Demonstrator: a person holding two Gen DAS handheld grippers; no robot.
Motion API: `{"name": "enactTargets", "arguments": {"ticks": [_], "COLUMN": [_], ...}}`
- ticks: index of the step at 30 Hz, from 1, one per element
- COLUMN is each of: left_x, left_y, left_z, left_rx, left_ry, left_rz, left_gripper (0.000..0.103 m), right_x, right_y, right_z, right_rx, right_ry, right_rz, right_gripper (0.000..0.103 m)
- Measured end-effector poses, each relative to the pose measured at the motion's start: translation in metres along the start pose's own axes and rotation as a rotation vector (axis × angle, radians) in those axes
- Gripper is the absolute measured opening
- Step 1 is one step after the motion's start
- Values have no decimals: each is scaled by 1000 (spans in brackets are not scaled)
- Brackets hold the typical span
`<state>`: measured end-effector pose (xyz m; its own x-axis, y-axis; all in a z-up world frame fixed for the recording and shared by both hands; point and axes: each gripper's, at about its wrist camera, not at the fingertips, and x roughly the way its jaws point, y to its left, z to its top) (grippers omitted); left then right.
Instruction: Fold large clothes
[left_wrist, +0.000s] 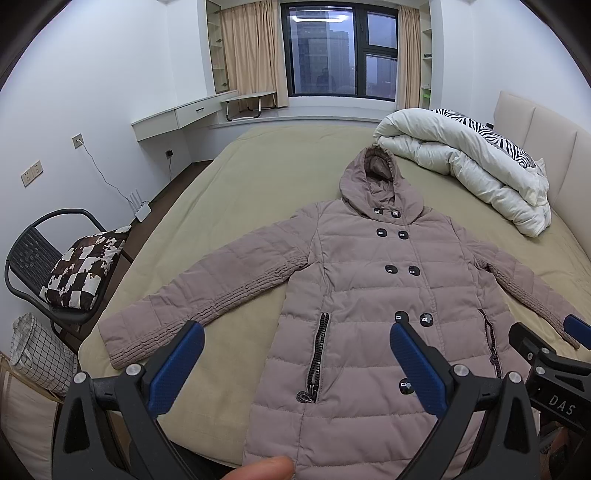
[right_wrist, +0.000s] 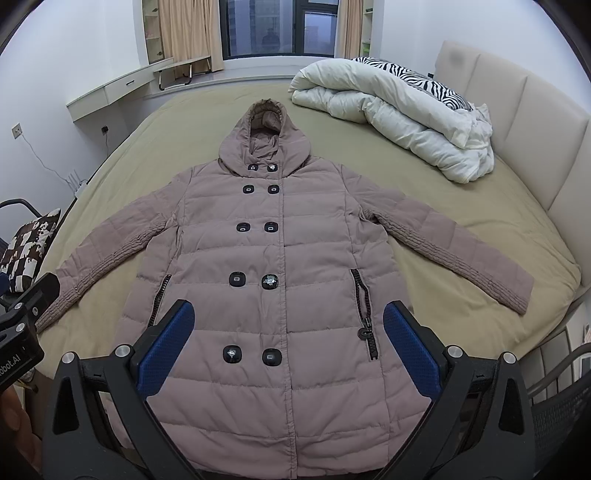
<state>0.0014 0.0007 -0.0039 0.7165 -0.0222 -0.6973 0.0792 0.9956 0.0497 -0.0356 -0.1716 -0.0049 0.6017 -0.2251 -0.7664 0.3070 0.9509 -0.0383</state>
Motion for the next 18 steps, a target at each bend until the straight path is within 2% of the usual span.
{"name": "enactTargets", "arguments": {"ticks": [18], "left_x": [0], "left_y": [0], "left_z": [1], "left_rx": [0], "left_ry": [2], "left_rz": [0], "left_gripper": [103], "right_x": [1], "right_y": [-1], "right_z": [-1], "right_rx": [4], "right_ry": [-1], "right_rz": [-2], "right_gripper": [103]}}
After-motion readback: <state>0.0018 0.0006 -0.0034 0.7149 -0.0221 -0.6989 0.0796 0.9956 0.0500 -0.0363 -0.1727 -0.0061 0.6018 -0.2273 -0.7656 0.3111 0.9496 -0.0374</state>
